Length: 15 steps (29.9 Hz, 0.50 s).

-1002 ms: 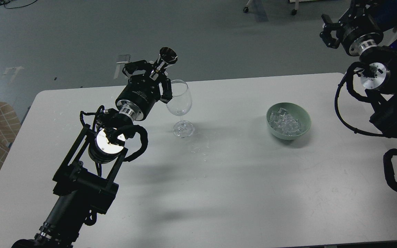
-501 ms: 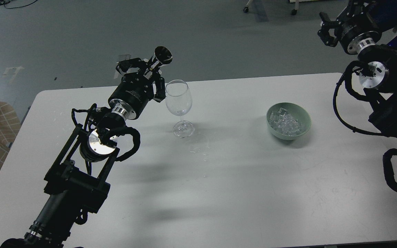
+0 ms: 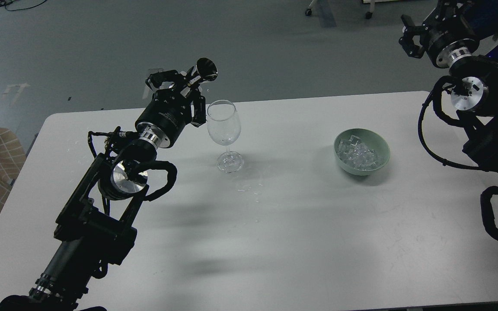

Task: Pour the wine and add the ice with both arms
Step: 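Tilt the jigger further with the left gripper, pouring into the glass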

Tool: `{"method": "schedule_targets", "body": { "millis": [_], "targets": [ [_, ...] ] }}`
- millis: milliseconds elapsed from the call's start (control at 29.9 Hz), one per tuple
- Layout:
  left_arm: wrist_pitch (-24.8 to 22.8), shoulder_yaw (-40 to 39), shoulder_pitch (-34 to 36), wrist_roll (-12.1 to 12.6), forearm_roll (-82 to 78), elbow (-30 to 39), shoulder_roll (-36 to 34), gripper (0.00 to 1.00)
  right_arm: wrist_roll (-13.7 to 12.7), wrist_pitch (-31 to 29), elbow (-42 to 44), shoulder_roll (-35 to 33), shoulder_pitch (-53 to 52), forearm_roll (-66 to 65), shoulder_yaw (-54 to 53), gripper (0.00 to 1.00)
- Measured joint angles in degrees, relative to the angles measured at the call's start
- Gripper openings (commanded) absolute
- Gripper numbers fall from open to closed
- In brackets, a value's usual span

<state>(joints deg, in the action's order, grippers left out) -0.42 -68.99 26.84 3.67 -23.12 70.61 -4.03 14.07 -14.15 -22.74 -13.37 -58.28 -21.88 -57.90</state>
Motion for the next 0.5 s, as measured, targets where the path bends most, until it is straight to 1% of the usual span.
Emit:
{"method": "schedule_targets", "body": {
  "millis": [167,368,501],
  "targets": [
    [-0.39,0.00,0.25,-0.06,-0.77,-0.20,-0.09,0.08,0.00,0.00,-0.88,0.00,-0.08,0.00,0.00,1.00],
    [-2.98,0.00,-0.09,-0.16,-6.80,-0.20,-0.07,0.08,0.00,0.00,-1.31,-0.09,-0.08,0.00,0.00,1.00],
    [-3.50,0.00,-0.11,-0.23,-8.43,-0.19,-0.04,0.08,0.00,0.00,-2.49,-0.46,-0.02,0.00,-0.03,1.00]
  ]
}}
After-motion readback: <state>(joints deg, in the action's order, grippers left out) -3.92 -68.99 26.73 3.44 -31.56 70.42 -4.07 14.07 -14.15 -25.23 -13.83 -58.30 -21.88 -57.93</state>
